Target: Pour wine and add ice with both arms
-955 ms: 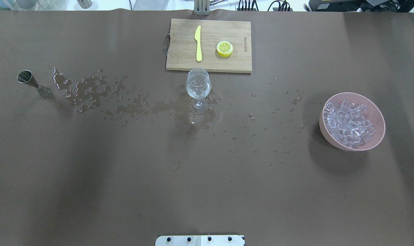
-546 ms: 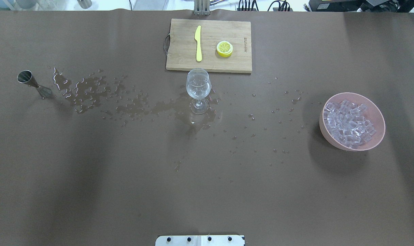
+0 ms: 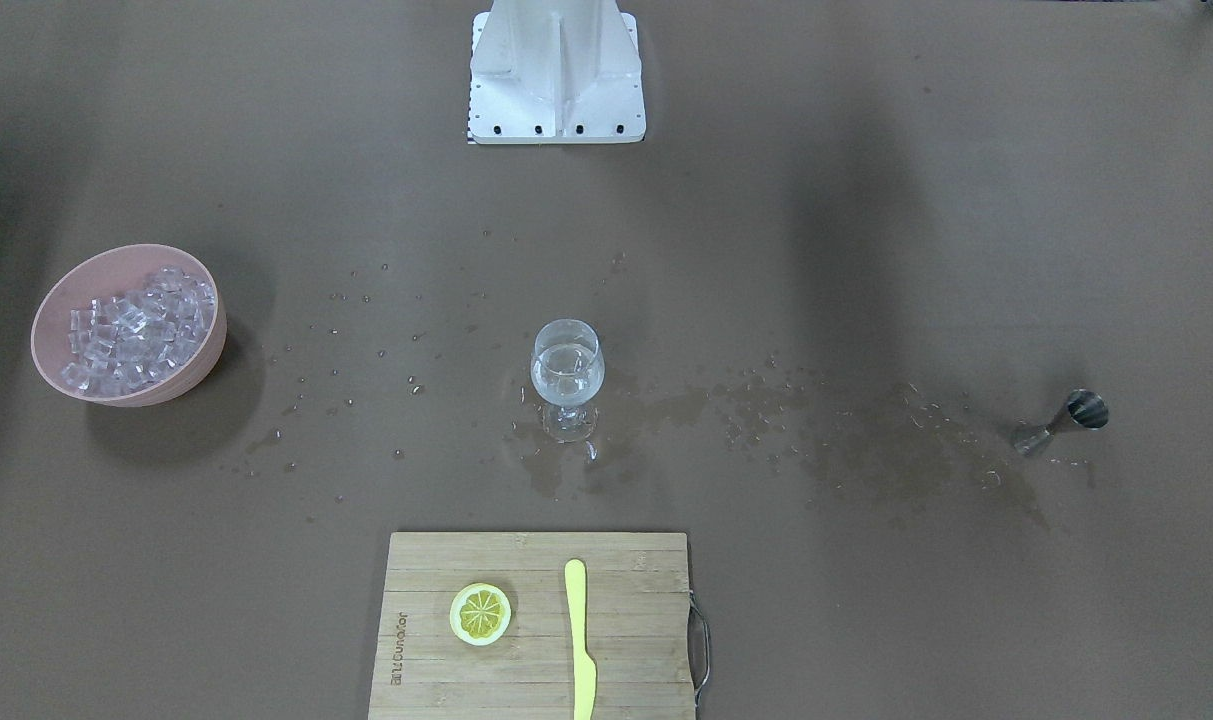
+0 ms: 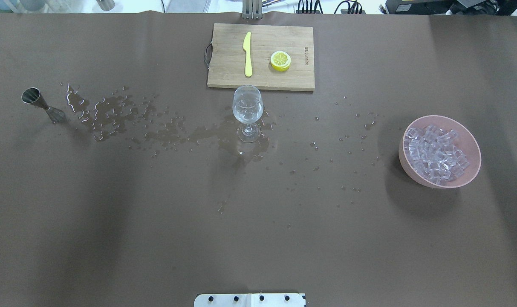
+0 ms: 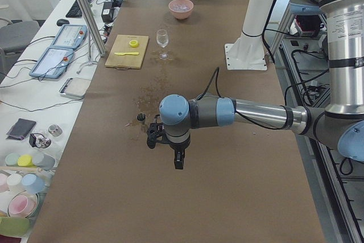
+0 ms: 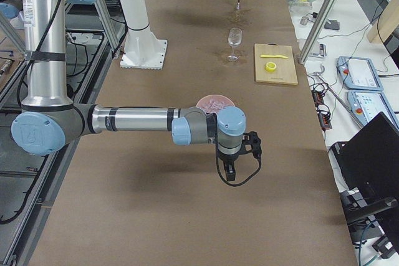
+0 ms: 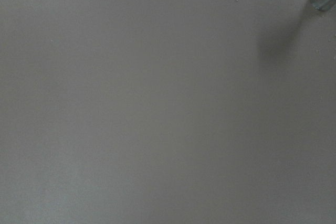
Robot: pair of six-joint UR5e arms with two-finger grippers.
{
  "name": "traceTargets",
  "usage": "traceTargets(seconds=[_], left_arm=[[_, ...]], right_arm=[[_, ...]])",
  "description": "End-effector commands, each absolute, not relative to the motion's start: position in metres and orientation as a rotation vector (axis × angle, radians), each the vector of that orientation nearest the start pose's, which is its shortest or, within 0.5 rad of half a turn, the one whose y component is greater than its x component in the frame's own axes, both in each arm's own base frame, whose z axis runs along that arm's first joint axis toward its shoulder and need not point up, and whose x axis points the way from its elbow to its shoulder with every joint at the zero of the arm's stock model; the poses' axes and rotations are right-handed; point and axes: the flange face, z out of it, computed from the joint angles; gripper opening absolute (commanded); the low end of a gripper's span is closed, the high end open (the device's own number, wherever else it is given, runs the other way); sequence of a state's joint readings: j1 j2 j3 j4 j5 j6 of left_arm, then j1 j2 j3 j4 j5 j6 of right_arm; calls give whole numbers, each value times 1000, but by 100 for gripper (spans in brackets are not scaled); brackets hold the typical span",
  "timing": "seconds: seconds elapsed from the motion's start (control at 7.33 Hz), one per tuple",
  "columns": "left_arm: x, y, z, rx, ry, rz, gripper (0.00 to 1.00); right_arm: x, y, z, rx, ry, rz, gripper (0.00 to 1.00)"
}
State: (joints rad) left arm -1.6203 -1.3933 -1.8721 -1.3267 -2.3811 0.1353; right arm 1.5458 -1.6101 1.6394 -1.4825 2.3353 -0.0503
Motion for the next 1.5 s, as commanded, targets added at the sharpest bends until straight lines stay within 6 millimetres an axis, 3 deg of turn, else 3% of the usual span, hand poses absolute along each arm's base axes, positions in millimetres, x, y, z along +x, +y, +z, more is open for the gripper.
traceTargets(seconds=[0.0,0.41,0.68,0.82,1.23,1.36], left_arm=[[-80,-401,614,-43,816,30,98],[-80,-402,615,-44,816,31,98],[-80,-403,613,-39,816,33,98],[-80,-403,612,-38,816,33,98],[-81,-406,609,-32,815,36,98],[-81,-406,609,-32,815,36,98]], right_arm=[[53,-480,646,101,-758,-107,100],[52,-477,648,98,-763,-109,100],[50,-495,601,300,-761,-183,100],[51,-506,598,410,-734,-219,100],[49,-480,621,447,-774,-222,100],[41,-480,602,469,-832,-174,100]])
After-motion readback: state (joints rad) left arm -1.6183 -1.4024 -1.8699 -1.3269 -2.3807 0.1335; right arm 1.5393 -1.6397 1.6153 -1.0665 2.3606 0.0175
